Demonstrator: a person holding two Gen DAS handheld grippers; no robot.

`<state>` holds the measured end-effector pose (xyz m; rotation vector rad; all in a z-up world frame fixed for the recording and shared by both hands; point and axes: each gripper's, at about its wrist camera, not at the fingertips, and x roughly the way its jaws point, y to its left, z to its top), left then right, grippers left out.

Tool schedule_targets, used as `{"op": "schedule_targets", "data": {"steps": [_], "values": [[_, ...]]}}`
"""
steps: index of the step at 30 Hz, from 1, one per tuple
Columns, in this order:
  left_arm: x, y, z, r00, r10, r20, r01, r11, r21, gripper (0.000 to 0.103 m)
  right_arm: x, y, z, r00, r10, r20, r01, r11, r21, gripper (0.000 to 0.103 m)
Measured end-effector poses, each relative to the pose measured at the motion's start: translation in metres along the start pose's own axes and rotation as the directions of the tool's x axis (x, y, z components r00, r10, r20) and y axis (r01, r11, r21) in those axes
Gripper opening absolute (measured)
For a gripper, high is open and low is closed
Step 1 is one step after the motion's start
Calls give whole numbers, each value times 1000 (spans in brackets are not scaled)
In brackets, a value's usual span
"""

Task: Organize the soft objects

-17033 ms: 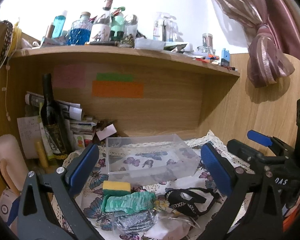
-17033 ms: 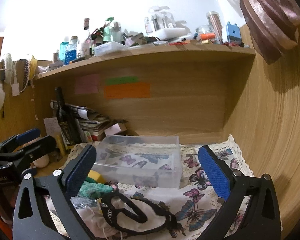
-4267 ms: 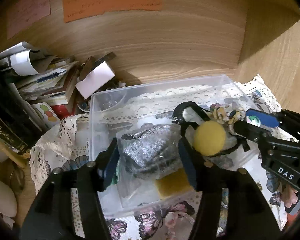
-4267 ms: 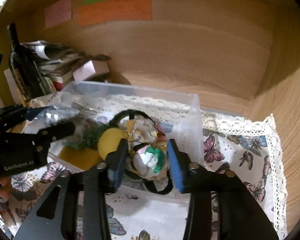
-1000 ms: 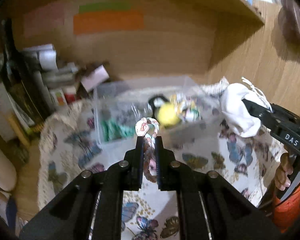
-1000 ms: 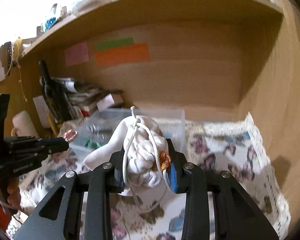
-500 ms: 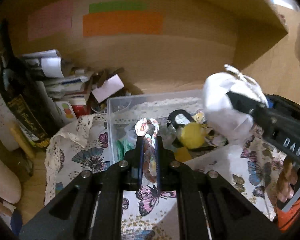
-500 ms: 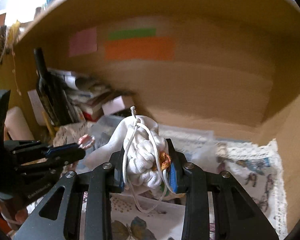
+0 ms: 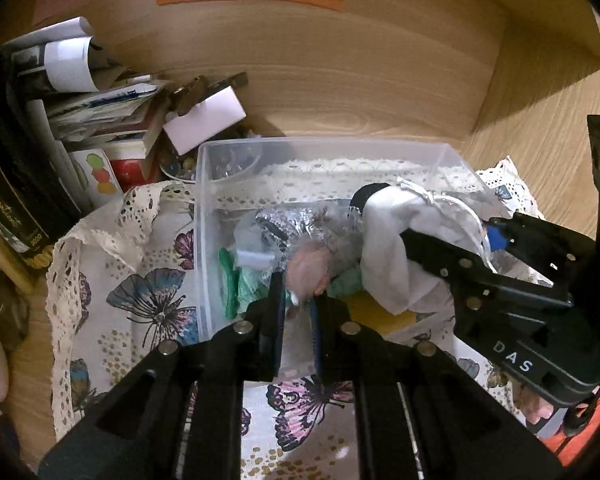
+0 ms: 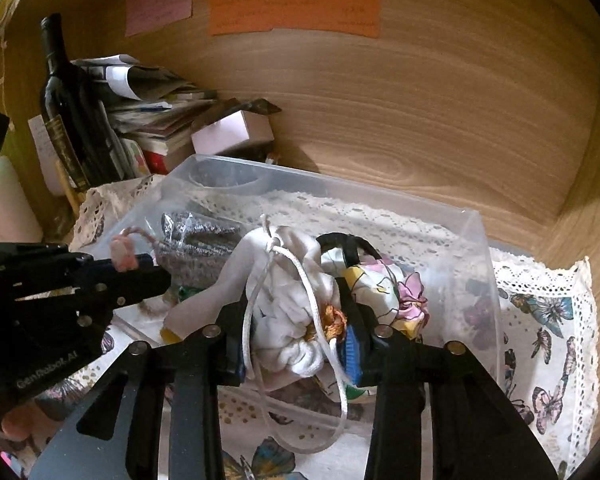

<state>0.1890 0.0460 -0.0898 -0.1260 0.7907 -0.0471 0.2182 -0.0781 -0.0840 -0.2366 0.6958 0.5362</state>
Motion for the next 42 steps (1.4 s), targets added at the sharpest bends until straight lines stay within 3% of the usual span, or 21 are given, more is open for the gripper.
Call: {"op": "schedule_targets", "data": {"steps": [2,7,9,16,19,23,26,28,31,35,39,42], "values": [[-3,0,-1,1000,-6,-2,6,1000,1,12,-1,3,0,1000,-9,-1,9,1000,-14,39],[-14,1,-4,1000,-18,6,18,1000,0,43,-13,6,1,1000,-14,12,14,999,-33,48],[-21,0,-5,1000,-16,24,16,1000,2,49,-20,5,1,1000,-7,22,8,1000,-28,49],[-57,-5,-9,994,-5,105,1,999,37,53,-63,-3,2,994,8,112,-9,1000,12,56],[-78,-9,-9,987,0,163,-8,999,46,61,-89,-7,3,984,14,175,-19,999,29,62],[-113,-16,-8,964,2,267,-18,998,57,65,-131,-11,5,959,18,283,-32,998,48,74],[-134,-20,-6,947,-14,320,-7,998,63,76,-155,-14,3,939,21,343,-43,997,57,82],[-148,-25,-6,932,-16,361,-6,998,60,89,-170,-16,1,924,19,383,-47,997,63,84],[-168,-30,-8,903,-10,429,-16,998,56,98,-183,-16,-2,908,12,418,-43,997,65,90],[-188,-36,-12,873,-4,488,-26,998,55,103,-194,-17,-8,891,-17,454,-24,996,83,103],[-194,-38,-14,861,0,508,-32,998,54,103,-194,-19,-11,891,-13,453,-38,994,103,103],[-194,-40,-15,862,3,507,-40,997,62,103,-198,-20,-16,892,-19,451,-34,993,109,103]]}}
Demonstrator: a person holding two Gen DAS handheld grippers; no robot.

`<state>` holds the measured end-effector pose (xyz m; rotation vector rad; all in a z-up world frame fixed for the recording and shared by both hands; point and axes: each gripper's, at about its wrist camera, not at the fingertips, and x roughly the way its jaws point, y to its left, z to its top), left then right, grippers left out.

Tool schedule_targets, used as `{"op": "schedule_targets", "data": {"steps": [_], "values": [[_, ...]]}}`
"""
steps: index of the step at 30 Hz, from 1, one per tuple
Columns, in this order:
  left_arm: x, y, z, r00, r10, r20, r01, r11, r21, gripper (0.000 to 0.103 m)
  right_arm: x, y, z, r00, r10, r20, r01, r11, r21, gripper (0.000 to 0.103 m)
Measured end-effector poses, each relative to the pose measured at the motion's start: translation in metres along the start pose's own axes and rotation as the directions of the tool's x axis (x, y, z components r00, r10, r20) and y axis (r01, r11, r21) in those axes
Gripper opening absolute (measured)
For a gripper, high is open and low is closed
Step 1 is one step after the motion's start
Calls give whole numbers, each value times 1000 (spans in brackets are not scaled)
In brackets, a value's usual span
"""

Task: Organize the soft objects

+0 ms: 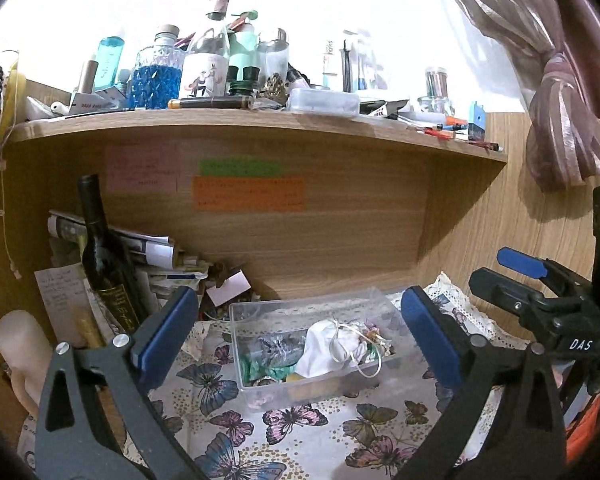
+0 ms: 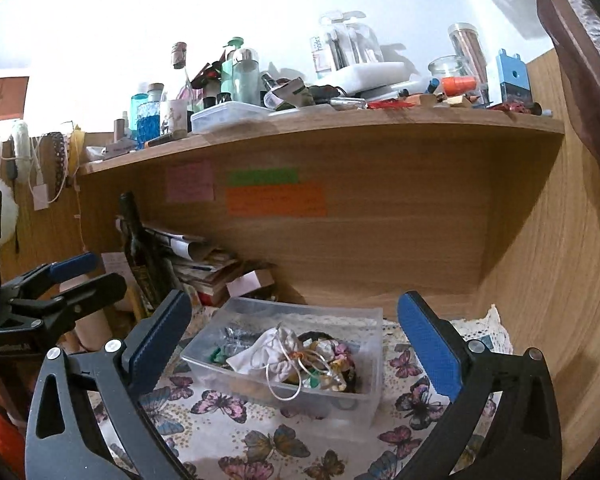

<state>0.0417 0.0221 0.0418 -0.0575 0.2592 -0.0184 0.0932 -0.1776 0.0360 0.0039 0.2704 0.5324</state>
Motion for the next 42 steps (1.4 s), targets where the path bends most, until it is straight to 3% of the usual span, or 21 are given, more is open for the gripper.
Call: {"op": "schedule_targets", "data": {"steps": [42], "values": [[-2,-2,-5,1000,-7,-4,7,1000,0,103,-16,15,-1,1000,3,27,-3,1000,-21,103]]}}
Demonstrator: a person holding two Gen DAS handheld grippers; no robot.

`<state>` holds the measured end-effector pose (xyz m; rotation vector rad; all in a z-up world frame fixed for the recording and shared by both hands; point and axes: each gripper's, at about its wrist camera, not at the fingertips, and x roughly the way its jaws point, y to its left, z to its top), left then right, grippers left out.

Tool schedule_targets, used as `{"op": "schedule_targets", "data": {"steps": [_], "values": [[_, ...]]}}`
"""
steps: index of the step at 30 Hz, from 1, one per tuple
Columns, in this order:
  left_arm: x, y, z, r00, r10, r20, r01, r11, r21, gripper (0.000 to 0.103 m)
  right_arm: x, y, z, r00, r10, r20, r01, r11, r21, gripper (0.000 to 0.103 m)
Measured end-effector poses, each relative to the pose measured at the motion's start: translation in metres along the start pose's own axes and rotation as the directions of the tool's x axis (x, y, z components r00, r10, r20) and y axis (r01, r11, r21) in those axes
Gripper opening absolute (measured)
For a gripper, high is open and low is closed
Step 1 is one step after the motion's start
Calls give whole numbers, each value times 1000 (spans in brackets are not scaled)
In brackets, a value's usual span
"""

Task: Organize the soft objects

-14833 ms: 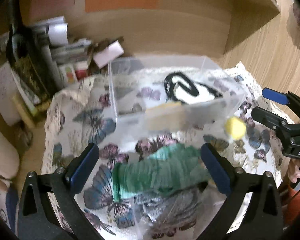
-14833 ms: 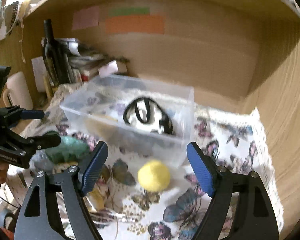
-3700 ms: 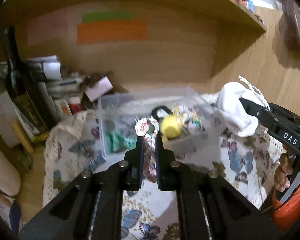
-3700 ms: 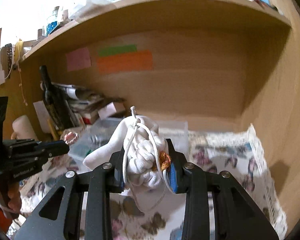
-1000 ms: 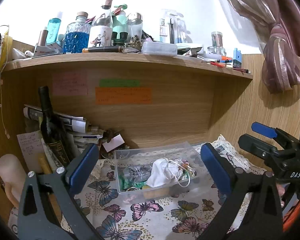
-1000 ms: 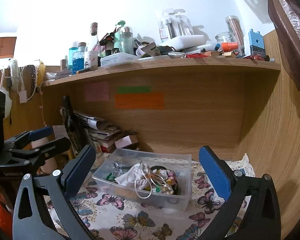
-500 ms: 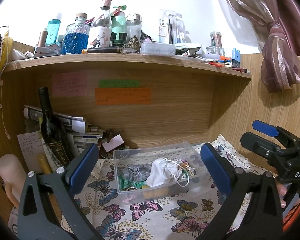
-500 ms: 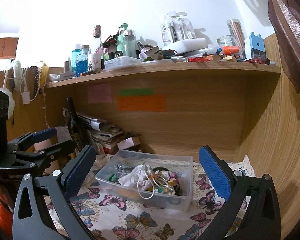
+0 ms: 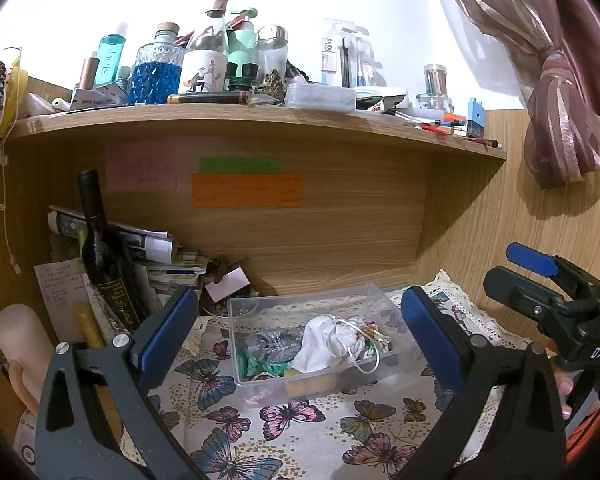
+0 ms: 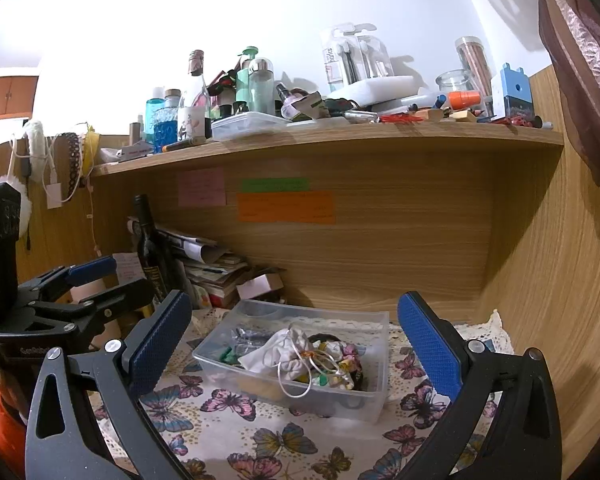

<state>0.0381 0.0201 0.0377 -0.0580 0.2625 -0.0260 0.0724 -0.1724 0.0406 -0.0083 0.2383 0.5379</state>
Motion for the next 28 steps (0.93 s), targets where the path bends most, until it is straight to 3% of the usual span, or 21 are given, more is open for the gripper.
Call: {"op": "schedule_targets", "data": {"steps": [15,28], "values": [[3,-2,-1,1000,5,-10,-5,1000,16,103,1,0,0,1000,-1,-1,1,1000,1,103],[4,-1,0,999,-32,-23,32,999,-10,103,4,7,-3,1000,-15,-9,15,1000,9,103]]}}
